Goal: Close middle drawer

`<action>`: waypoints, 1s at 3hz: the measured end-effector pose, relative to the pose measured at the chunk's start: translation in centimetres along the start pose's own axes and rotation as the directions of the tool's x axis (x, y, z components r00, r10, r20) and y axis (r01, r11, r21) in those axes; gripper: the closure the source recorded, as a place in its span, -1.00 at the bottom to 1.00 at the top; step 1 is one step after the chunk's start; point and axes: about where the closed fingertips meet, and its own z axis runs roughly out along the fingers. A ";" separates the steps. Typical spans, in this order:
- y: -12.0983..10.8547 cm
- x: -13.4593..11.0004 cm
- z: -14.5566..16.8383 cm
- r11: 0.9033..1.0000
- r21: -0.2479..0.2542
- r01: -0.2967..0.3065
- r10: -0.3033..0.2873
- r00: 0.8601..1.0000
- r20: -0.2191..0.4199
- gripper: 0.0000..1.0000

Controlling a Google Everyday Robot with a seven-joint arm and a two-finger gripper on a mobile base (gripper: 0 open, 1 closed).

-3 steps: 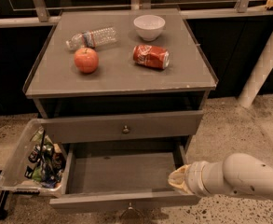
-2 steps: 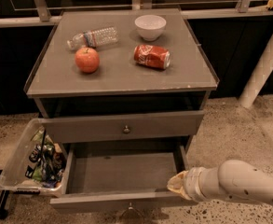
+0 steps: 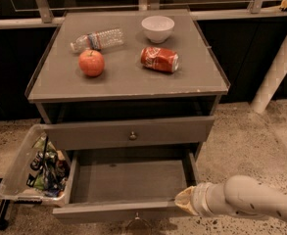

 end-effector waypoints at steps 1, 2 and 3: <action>0.2 1.1 0.9 1.000 0.004 -0.018 0.018 1.000 -0.006 1.00; 0.3 2.4 1.9 1.000 0.004 -0.013 0.013 1.000 -0.007 1.00; 1.1 3.3 2.8 1.000 -0.011 0.000 0.000 1.000 -0.010 1.00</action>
Offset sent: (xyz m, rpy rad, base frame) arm -0.0071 -0.0127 -0.0480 -0.0076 0.0018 -0.0107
